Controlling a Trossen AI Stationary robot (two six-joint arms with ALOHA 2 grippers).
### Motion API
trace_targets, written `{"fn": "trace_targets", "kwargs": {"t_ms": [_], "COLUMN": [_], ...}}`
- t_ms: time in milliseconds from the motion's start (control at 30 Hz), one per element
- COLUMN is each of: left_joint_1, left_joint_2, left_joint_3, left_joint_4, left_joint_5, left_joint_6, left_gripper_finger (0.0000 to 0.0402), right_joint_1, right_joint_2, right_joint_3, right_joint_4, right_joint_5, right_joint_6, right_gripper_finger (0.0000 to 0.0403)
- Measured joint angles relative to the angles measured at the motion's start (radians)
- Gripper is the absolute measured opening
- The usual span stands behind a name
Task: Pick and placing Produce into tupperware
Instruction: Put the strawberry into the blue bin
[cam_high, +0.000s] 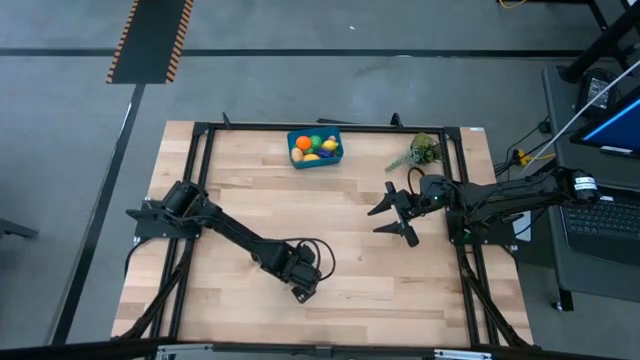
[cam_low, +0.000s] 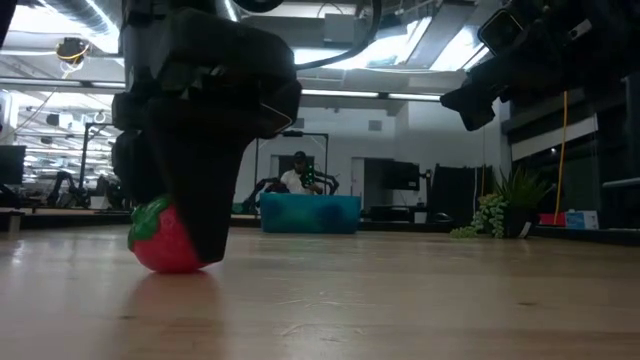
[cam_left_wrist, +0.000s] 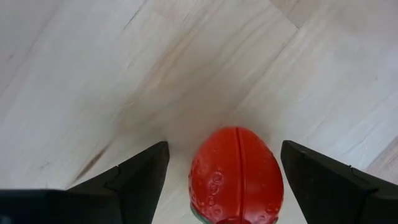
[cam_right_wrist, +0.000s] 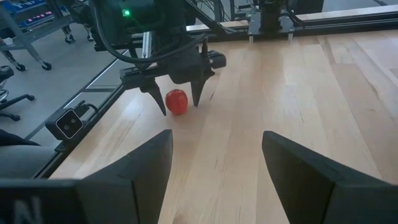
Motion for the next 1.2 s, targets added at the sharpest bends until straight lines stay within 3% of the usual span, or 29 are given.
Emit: {"fn": "trace_targets", "kwargs": {"t_ms": [400,800,1200], "left_joint_1": [-0.002,-0.002,-0.004], "left_joint_2": [0.0,0.0,-0.001], "left_joint_3": [0.0,0.0,0.0], "left_joint_4": [-0.018,-0.038,0.004], "left_joint_5": [0.021,0.023,-0.003], "left_joint_6": [0.049,0.058,0.276], "left_gripper_finger": [0.0295,0.0179,0.0178], "right_joint_1": [0.0,0.0,0.0], "right_joint_2": [0.0,0.0,0.0], "right_joint_3": [0.0,0.0,0.0], "right_joint_4": [-0.001,-0.002,-0.002], "right_joint_5": [0.0,0.0,0.0], "right_joint_6": [0.0,0.0,0.0], "right_gripper_finger": [0.025,0.025,0.025]}}
